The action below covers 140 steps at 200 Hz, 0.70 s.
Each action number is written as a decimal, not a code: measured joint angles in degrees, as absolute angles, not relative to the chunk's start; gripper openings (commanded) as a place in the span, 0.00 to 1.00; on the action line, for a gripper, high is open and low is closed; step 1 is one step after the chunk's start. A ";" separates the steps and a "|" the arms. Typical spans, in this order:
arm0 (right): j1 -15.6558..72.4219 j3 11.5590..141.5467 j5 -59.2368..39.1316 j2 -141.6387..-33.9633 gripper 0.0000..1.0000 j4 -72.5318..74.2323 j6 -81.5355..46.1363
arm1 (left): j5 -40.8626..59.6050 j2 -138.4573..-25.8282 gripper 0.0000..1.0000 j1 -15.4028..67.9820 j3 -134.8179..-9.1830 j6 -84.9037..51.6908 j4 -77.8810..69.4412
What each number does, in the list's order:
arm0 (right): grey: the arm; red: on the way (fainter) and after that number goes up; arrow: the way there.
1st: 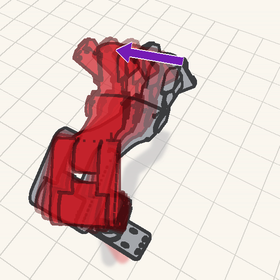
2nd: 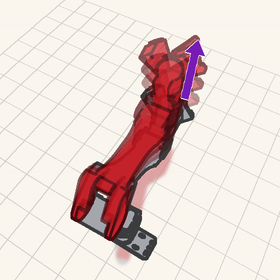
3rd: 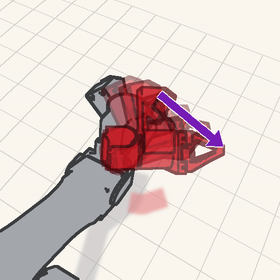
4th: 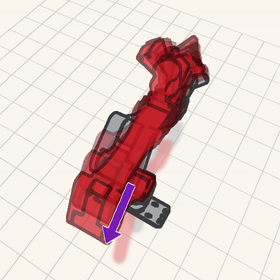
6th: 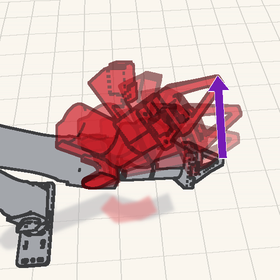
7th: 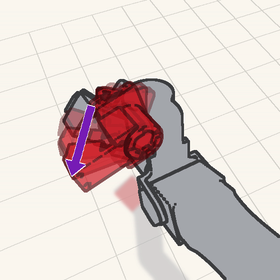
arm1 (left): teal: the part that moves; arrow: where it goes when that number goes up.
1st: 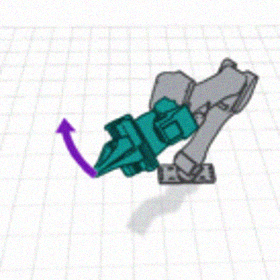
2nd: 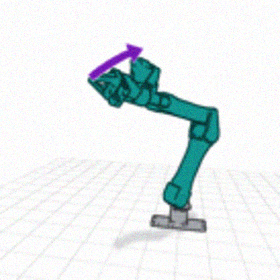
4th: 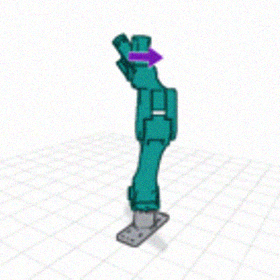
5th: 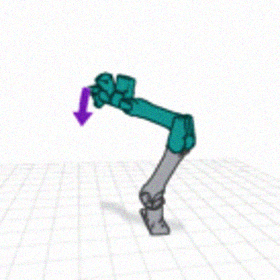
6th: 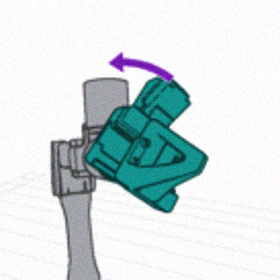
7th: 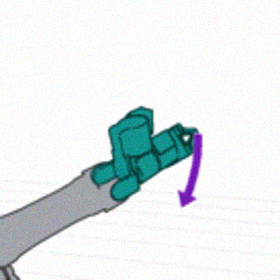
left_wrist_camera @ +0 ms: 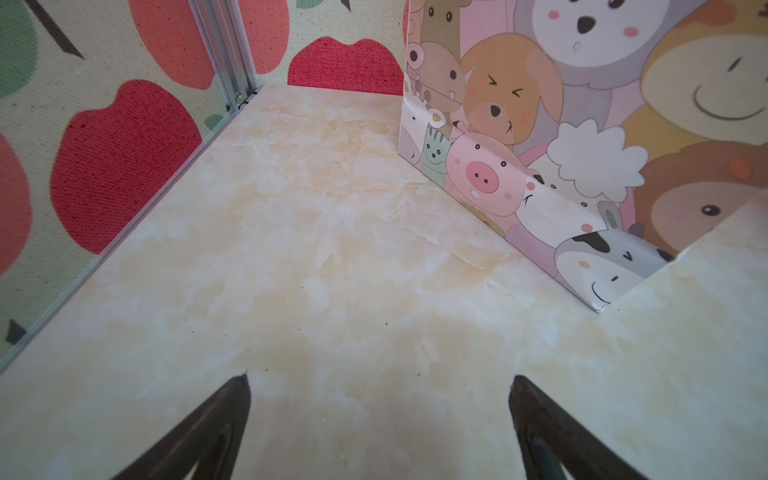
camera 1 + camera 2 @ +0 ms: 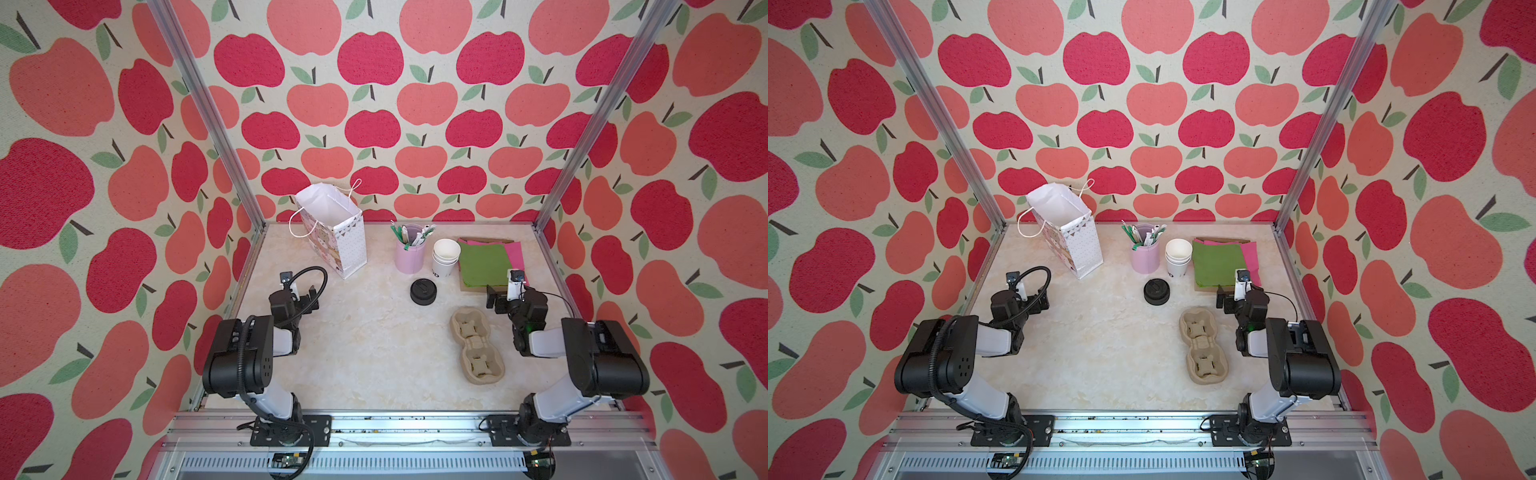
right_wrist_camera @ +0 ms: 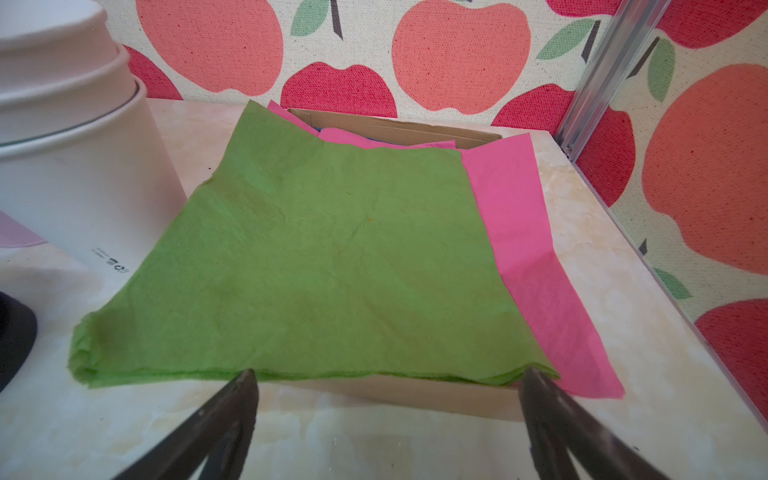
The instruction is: Pack the takeout coffee
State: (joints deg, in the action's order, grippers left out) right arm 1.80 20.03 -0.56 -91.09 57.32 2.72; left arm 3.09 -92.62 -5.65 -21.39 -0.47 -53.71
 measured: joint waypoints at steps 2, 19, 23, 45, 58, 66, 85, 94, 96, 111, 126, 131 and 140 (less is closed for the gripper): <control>1.80 20.03 -0.56 -91.09 0.99 57.32 2.72 | 3.09 -92.62 0.99 -5.65 -21.39 -0.47 -53.71; 1.80 20.03 -0.56 -91.09 0.99 57.32 2.72 | 3.09 -92.62 0.99 -5.65 -21.39 -0.47 -53.71; 1.80 20.03 -0.56 -91.09 0.99 57.32 2.72 | 3.09 -92.62 0.99 -5.65 -21.39 -0.49 -53.71; 1.80 20.03 -0.56 -91.09 0.99 57.32 2.72 | 3.05 -92.62 0.99 -5.72 -21.39 -0.49 -53.71; 1.80 20.03 -0.54 -91.09 0.99 57.36 2.72 | 2.94 -92.62 0.99 -5.76 -21.39 -0.49 -53.74; 1.80 20.01 -0.51 -91.05 0.99 57.41 2.72 | 2.87 -92.47 0.99 -5.76 -21.39 -0.51 -53.71; 1.80 19.16 -0.10 -89.80 0.99 57.63 2.68 | 2.83 -90.70 0.99 -5.76 -21.26 -0.51 -53.34; 1.80 18.35 0.12 -88.25 0.99 57.41 2.57 | 2.70 -89.08 0.99 -5.76 -21.19 -0.51 -52.58; 1.80 18.17 0.16 -87.74 0.99 57.39 2.57 | 2.55 -88.55 0.99 -5.76 -21.17 -0.51 -52.34; 1.80 17.52 0.60 -83.15 0.99 55.33 2.55 | 2.00 -83.70 0.99 -5.76 -21.06 -0.58 -49.98; 1.83 17.52 1.08 -77.19 0.99 51.88 2.52 | 1.52 -77.71 0.99 -5.76 -21.06 -0.99 -45.95; 1.83 17.56 1.30 -74.74 0.99 50.46 2.50 | 1.32 -75.53 0.99 -5.76 -21.12 -1.19 -44.34; 1.87 17.72 1.69 -70.26 0.99 47.31 2.33 | 0.91 -71.40 0.99 -5.74 -21.32 -1.89 -40.66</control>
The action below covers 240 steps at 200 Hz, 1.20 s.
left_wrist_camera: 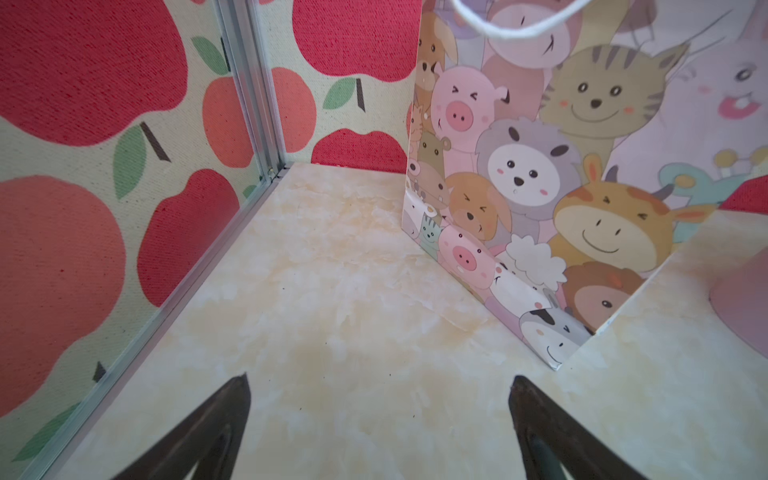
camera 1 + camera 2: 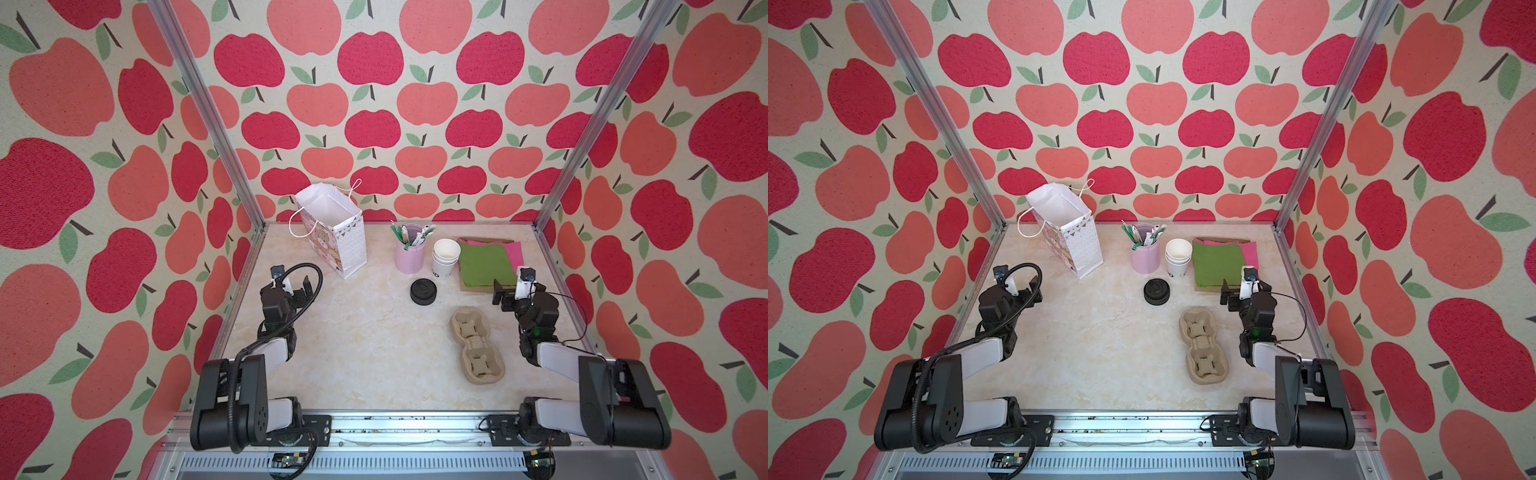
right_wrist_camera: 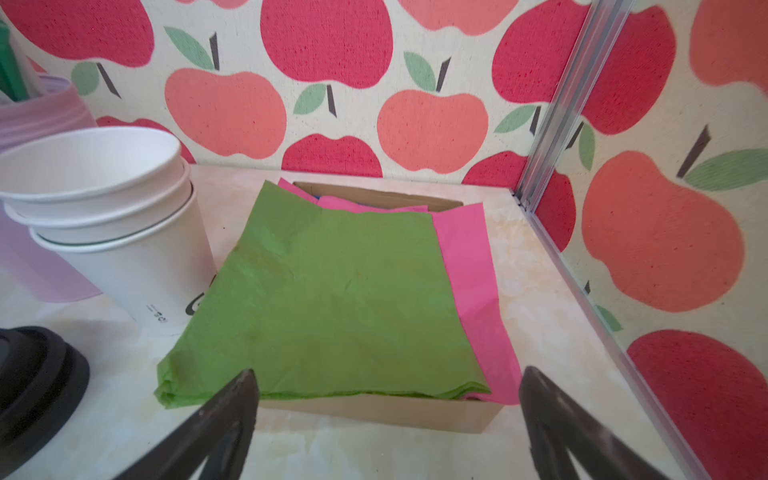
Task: Pack the takeout coffee
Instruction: 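Raise the right gripper over the white cup stack while the left approaches the lid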
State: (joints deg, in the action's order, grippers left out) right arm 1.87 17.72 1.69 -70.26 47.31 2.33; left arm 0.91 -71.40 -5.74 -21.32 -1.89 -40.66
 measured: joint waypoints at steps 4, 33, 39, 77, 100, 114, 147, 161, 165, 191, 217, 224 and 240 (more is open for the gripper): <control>1.87 17.82 1.85 -68.53 0.99 46.06 2.31 | 0.75 -69.43 0.99 -5.74 -21.41 -2.11 -38.83; 2.61 20.91 2.28 -55.61 0.99 32.45 1.67 | 0.60 -55.96 0.99 -5.74 -24.05 -4.54 -23.59; 2.79 21.96 2.28 -53.21 0.99 29.28 1.52 | 0.95 -52.99 0.99 -5.72 -25.04 -5.19 -19.77; 3.95 31.22 1.26 -44.91 0.97 11.62 -0.27 | 6.20 -42.30 0.99 -3.95 -34.68 -11.38 0.54; 5.04 39.68 -1.13 -47.64 0.94 1.58 -1.65 | 8.86 -41.74 0.99 1.65 -40.51 -14.81 9.45; 5.96 45.50 -2.68 -51.57 0.88 -3.86 -2.79 | 10.15 -43.11 0.99 6.28 -43.24 -16.47 13.54; 8.80 59.24 -5.21 -63.90 0.76 -14.61 -6.50 | 15.94 -51.83 0.99 14.81 -50.68 -19.51 21.06; 10.41 64.38 -5.63 -69.08 0.72 -17.96 -7.88 | 18.76 -55.96 0.99 17.45 -53.89 -19.94 23.44; 10.87 65.60 -5.72 -70.41 0.71 -18.61 -8.14 | 19.59 -57.06 0.99 18.28 -54.70 -20.01 24.03; 14.15 74.54 -5.61 -79.83 0.62 -23.81 -9.56 | 24.95 -61.45 0.99 22.76 -56.16 -19.90 25.08; 15.86 83.68 -5.48 -89.76 0.52 -28.38 -11.40 | 29.04 -66.04 0.99 25.36 -56.14 -20.08 23.99; 15.99 85.91 -5.39 -92.20 0.48 -29.74 -11.94 | 29.52 -67.09 0.99 25.76 -56.14 -20.10 23.57; 16.01 90.96 -5.48 -97.82 0.44 -32.56 -13.02 | 30.33 -69.08 0.99 26.44 -56.14 -20.14 22.76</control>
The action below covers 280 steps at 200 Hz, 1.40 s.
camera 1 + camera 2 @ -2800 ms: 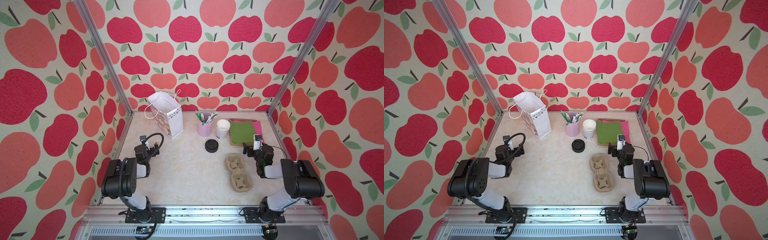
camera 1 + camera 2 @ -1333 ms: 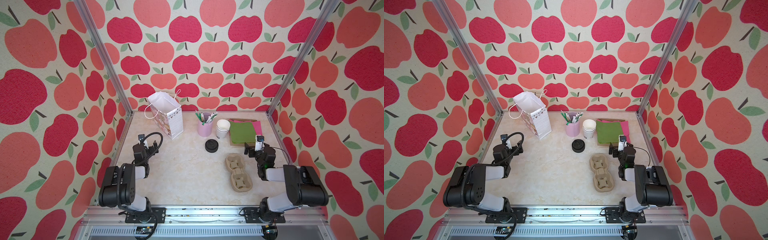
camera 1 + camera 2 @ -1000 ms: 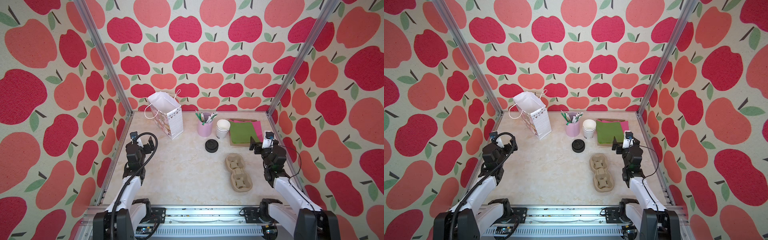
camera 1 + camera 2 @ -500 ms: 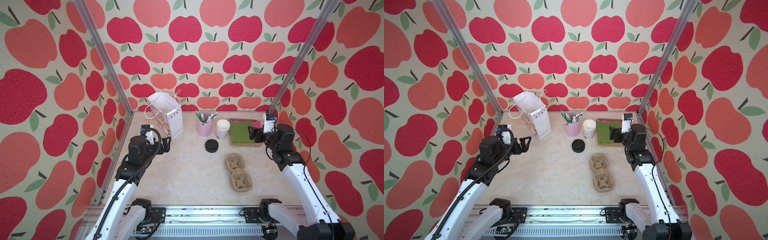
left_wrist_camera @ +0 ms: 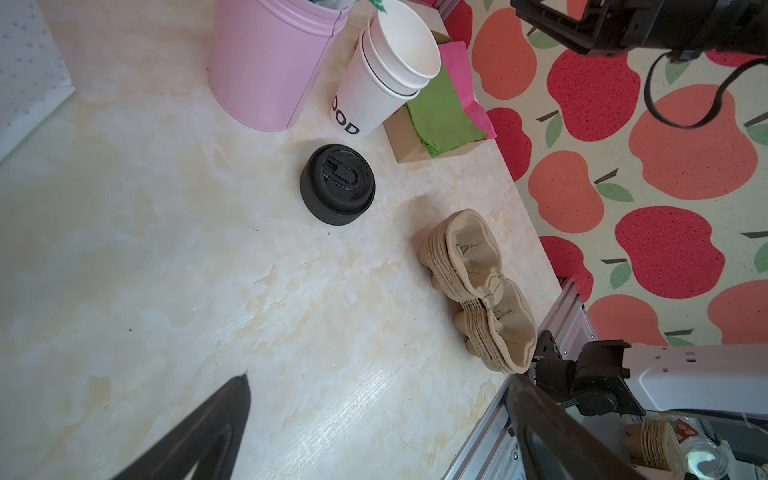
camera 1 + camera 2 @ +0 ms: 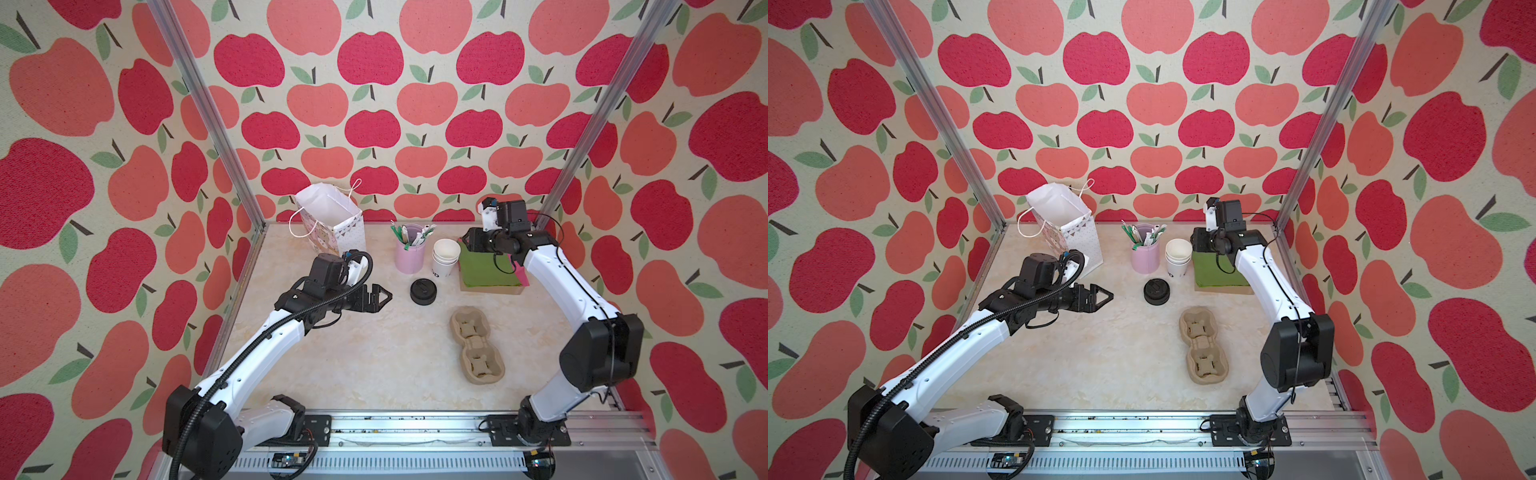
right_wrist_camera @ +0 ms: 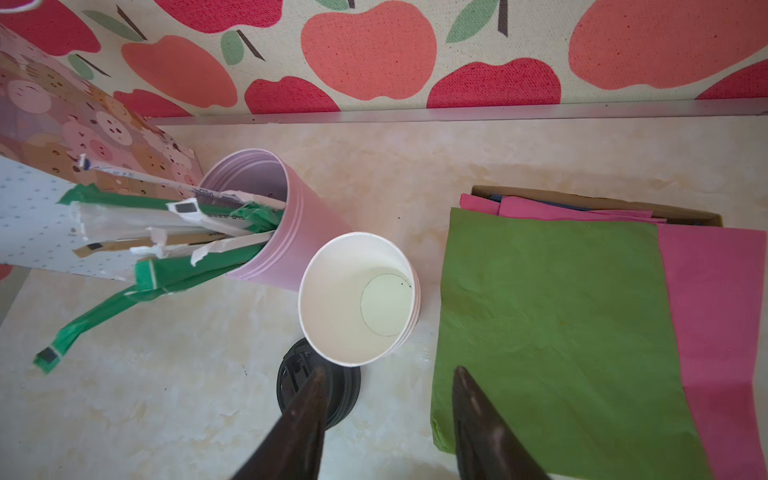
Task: Pack the takeout coffee
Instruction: 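Raise the right gripper over the white cup stack while the left approaches the lid, then lower the right gripper into the top cup while the left reaches toward the stack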
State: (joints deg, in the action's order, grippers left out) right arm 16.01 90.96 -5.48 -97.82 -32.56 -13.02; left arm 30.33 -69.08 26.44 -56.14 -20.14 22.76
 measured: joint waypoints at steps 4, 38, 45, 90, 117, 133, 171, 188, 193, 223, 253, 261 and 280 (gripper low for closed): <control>16.03 92.09 -5.41 -98.98 0.41 -33.19 -13.37 | 30.50 -69.45 0.99 26.55 -56.14 -20.12 22.48; 16.38 101.73 -4.71 -108.79 0.34 -38.44 -14.11 | 30.48 -70.41 0.99 26.89 -56.21 -20.34 20.23; 16.51 103.53 -4.58 -110.48 0.30 -39.42 -14.24 | 30.48 -70.41 0.99 26.89 -56.23 -20.38 19.53; 17.47 111.02 -4.03 -117.32 0.19 -44.47 -15.11 | 30.52 -70.98 0.99 26.89 -56.58 -20.78 17.04; 18.09 111.70 -3.95 -118.52 0.18 -46.61 -15.09 | 30.55 -71.96 0.99 26.89 -56.66 -20.75 16.80; 18.37 111.74 -3.95 -118.83 0.15 -47.72 -15.07 | 30.55 -72.44 0.99 26.89 -56.66 -20.78 16.80; 18.48 111.98 -3.05 -118.91 0.18 -49.67 -14.37 | 31.03 -73.76 0.99 26.89 -57.21 -20.75 16.21; 18.48 112.51 -2.61 -118.91 0.21 -50.39 -13.78 | 31.35 -74.41 0.99 26.89 -57.71 -20.75 16.08; 18.48 112.64 -2.59 -118.91 0.21 -50.57 -13.56 | 31.44 -74.52 0.99 26.89 -57.78 -20.75 15.99; 18.48 112.73 -2.20 -117.97 0.25 -50.70 -13.58 | 31.57 -74.65 0.99 26.89 -57.82 -20.75 15.97; 18.46 112.73 -0.47 -115.50 0.28 -50.72 -13.37 | 31.55 -74.63 0.99 26.89 -57.82 -20.75 15.97; 18.39 112.79 -0.05 -115.02 0.28 -50.76 -13.34 | 31.55 -74.63 0.99 26.89 -57.82 -20.75 15.97; 18.15 113.40 0.62 -114.87 0.28 -51.11 -13.37 | 31.55 -74.63 0.99 26.89 -57.82 -20.75 15.97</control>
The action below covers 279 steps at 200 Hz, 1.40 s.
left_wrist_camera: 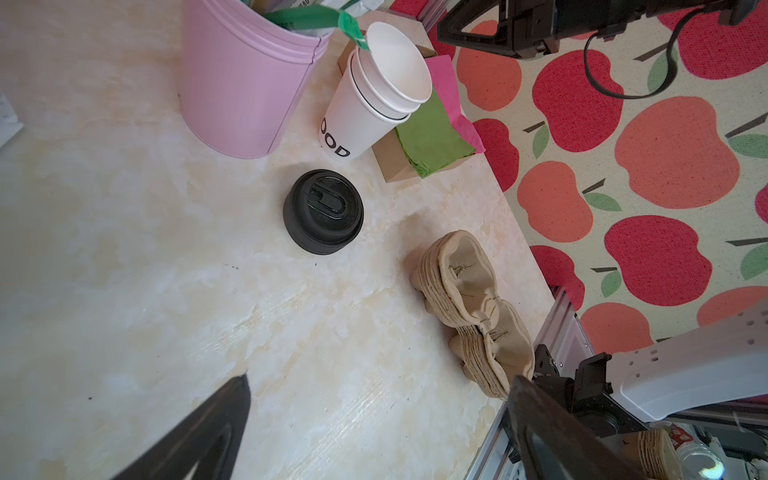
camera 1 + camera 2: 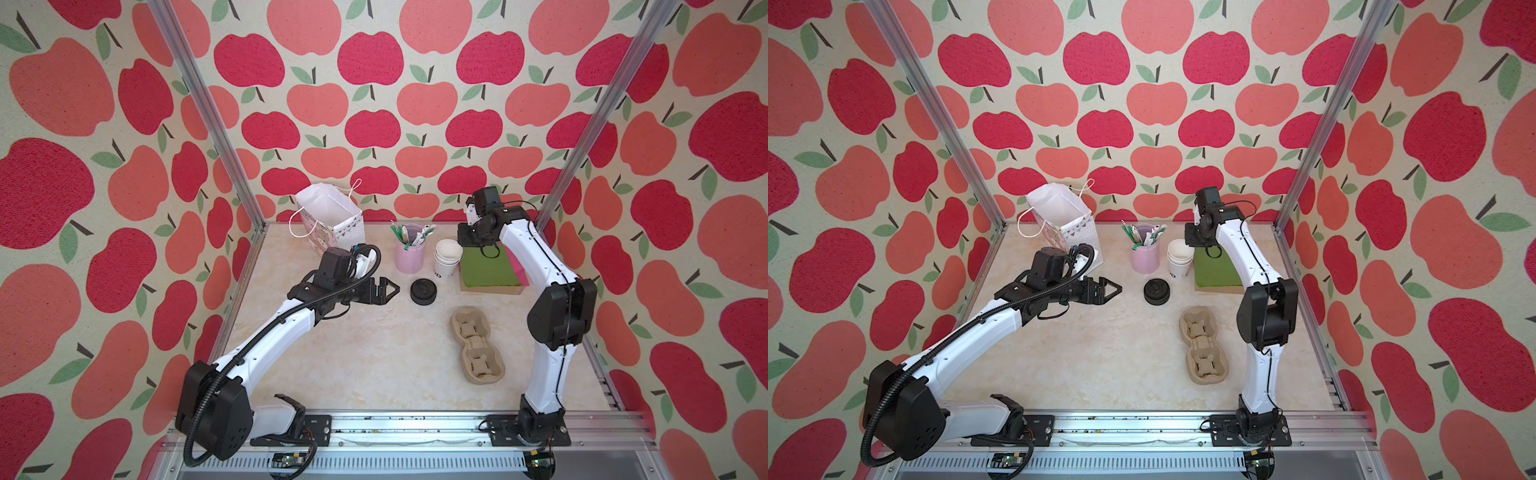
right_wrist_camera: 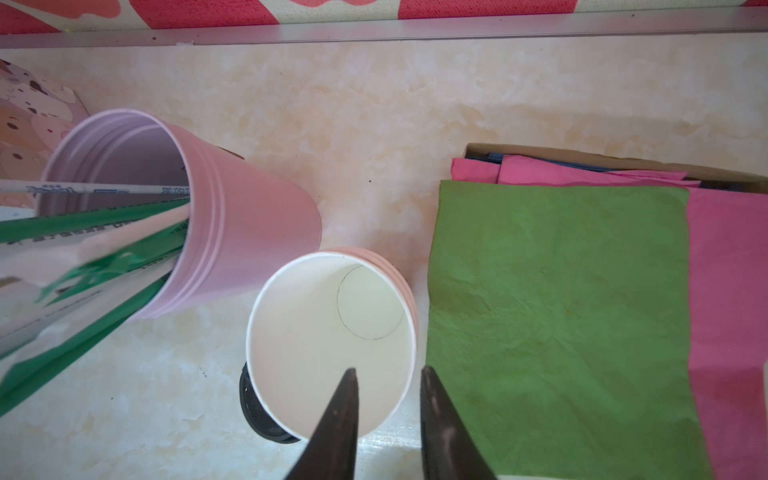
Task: Pack the takeout coffee
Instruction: 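Lower the right gripper into the top cup while the left reaches toward the stack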
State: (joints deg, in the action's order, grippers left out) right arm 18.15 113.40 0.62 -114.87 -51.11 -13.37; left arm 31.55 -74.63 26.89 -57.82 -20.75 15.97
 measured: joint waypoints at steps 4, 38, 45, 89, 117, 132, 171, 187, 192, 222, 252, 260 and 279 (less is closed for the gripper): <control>18.02 113.40 0.64 -114.87 0.28 -51.16 -13.37 | 31.55 -74.63 0.99 26.89 -57.82 -20.75 15.97; 17.56 113.67 0.58 -115.68 0.26 -51.75 -13.41 | 31.57 -74.63 0.99 26.89 -57.82 -20.88 15.97; 17.54 113.89 0.58 -116.16 0.25 -51.96 -13.43 | 31.55 -74.63 0.99 26.89 -57.82 -21.10 15.94; 17.50 114.21 0.47 -118.80 0.21 -52.60 -13.65 | 31.55 -74.52 0.99 26.89 -57.82 -21.56 15.86; 17.45 114.32 0.36 -119.77 0.17 -52.86 -13.72 | 31.55 -74.35 0.99 26.89 -57.82 -21.61 15.51; 17.45 114.39 0.32 -120.03 0.14 -52.90 -14.06 | 31.55 -74.35 0.99 26.89 -57.82 -21.63 15.29; 17.37 114.52 -0.38 -120.09 0.01 -53.08 -14.85 | 31.57 -74.35 0.99 26.89 -57.82 -21.76 14.50; 17.15 114.54 -0.89 -120.09 0.00 -53.12 -14.90 | 31.57 -74.35 0.99 26.89 -57.82 -21.82 14.35; 17.06 114.54 -1.08 -120.09 0.00 -53.12 -14.92 | 31.57 -74.35 0.99 26.89 -57.82 -21.85 14.31; 16.69 114.54 -2.59 -120.03 0.00 -53.28 -15.33 | 31.59 -74.35 0.99 26.89 -57.82 -22.09 14.28; 16.47 114.52 -4.10 -119.35 0.00 -53.25 -16.21 | 31.62 -74.37 0.99 26.89 -57.82 -22.92 14.11; 16.49 114.52 -4.54 -119.00 0.00 -53.25 -16.36 | 31.64 -74.41 0.99 26.89 -57.82 -23.11 13.82; 16.49 114.39 -5.41 -117.78 0.00 -53.19 -16.82 | 31.79 -74.85 0.99 26.89 -57.93 -23.73 12.99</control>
